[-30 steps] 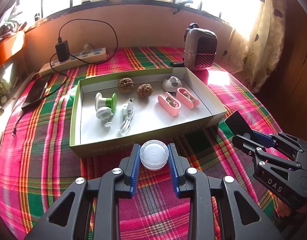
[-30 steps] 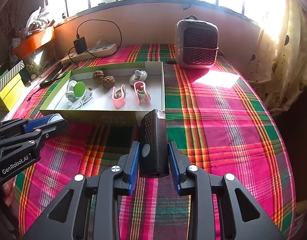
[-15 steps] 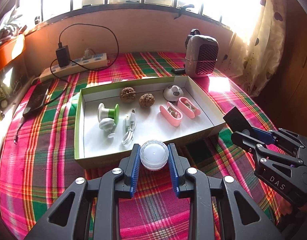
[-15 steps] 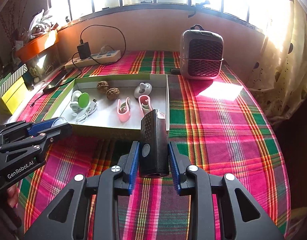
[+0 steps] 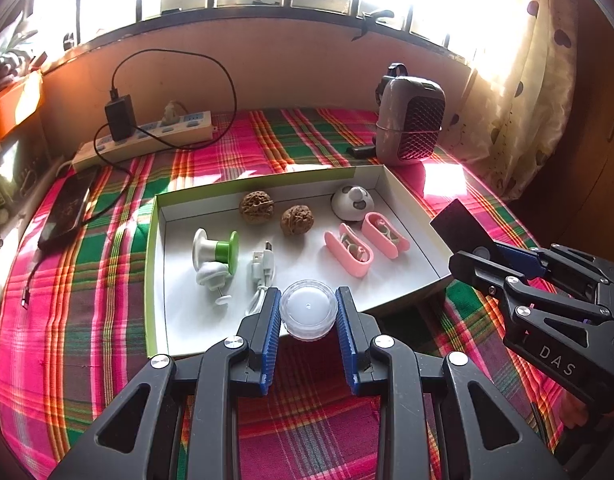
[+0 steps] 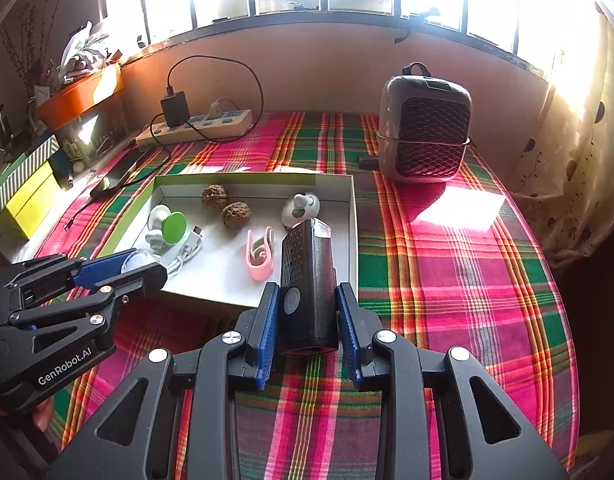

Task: Organize objects
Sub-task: 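Carry the jar and power bank over the box and lower them inside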

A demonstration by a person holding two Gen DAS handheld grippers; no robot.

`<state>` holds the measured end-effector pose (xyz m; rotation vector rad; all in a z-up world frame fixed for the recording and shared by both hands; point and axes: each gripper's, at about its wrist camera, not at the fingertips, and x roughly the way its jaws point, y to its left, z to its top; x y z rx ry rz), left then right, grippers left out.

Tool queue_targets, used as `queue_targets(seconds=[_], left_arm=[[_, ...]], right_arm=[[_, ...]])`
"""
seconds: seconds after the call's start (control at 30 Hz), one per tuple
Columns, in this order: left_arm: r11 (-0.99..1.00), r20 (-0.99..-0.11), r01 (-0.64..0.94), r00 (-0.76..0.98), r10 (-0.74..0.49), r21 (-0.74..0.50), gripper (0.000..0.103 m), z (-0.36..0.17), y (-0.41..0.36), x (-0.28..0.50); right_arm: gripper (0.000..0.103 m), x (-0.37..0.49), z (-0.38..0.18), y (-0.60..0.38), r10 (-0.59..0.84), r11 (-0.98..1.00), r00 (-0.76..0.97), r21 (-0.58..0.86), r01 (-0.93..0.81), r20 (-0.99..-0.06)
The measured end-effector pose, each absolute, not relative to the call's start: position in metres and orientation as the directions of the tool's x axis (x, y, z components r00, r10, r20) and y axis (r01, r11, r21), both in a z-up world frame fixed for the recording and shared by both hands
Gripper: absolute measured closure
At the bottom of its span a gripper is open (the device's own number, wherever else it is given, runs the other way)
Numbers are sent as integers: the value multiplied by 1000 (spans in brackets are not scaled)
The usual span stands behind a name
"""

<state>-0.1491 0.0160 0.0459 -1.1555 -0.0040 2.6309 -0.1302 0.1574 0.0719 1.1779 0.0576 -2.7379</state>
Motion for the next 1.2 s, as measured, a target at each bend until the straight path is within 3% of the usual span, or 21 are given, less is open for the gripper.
queue_targets(seconds=[1.2], left_arm=[[-961, -762, -254, -598, 246, -111, 78, 17, 28, -203]], right_arm=[[73, -207, 45, 136, -190, -973, -604, 68, 219, -774]])
